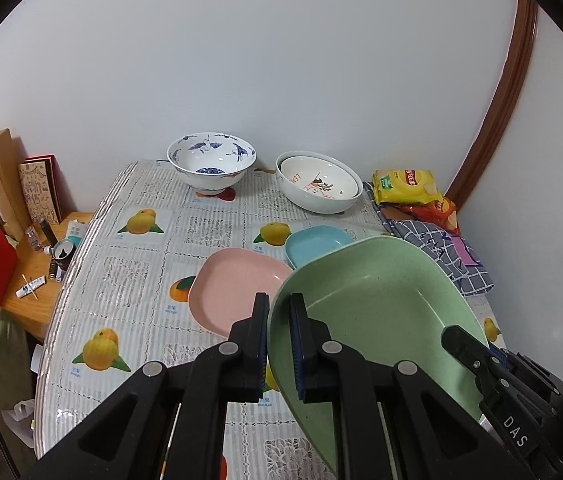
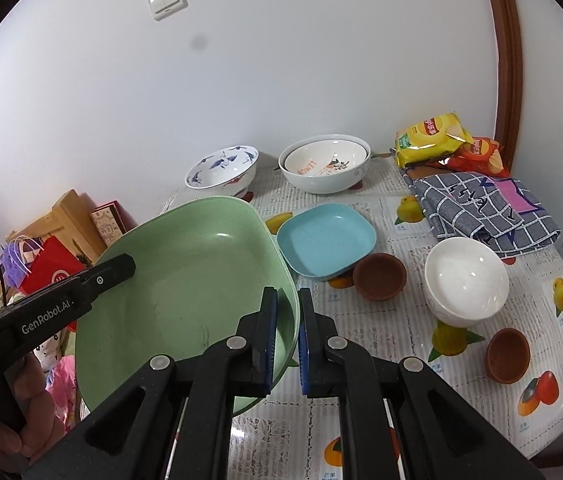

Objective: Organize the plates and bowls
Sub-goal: 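Close both grippers on the green plate rim, then tilt and lift the green plate off the blue plate with both grippers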

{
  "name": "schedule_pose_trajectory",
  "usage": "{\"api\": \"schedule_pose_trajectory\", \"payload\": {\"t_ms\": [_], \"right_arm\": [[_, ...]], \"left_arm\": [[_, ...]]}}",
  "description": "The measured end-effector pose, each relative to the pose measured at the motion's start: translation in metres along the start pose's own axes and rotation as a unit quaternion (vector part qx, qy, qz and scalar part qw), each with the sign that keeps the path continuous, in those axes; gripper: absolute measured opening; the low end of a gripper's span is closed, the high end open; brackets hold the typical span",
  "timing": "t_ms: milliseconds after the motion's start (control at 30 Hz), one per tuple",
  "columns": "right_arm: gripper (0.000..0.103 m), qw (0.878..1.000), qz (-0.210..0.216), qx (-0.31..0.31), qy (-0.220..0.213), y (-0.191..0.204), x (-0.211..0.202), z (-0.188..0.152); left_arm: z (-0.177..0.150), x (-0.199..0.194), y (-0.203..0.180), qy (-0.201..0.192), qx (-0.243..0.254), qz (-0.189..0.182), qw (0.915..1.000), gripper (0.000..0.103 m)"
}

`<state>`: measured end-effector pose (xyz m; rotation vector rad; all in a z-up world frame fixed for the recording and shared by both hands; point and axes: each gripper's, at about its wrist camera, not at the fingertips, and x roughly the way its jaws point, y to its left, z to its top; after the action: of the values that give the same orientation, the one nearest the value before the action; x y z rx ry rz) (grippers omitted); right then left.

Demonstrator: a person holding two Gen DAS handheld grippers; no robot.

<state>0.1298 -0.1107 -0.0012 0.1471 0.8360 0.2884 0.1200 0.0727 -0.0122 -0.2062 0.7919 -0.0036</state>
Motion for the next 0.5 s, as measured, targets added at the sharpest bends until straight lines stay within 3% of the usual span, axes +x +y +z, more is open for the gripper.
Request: {"api": "schedule_pose_trajectory", "payload": {"t_ms": [500], "right_arm": [[0.009, 1.000, -0.011, 0.006, 0.002, -0.006, 0.009, 0.002]], "left_arm": [[0.005, 0.016, -0.003, 0.007, 0.003, -0.007, 1.0000, 0.010]]}}
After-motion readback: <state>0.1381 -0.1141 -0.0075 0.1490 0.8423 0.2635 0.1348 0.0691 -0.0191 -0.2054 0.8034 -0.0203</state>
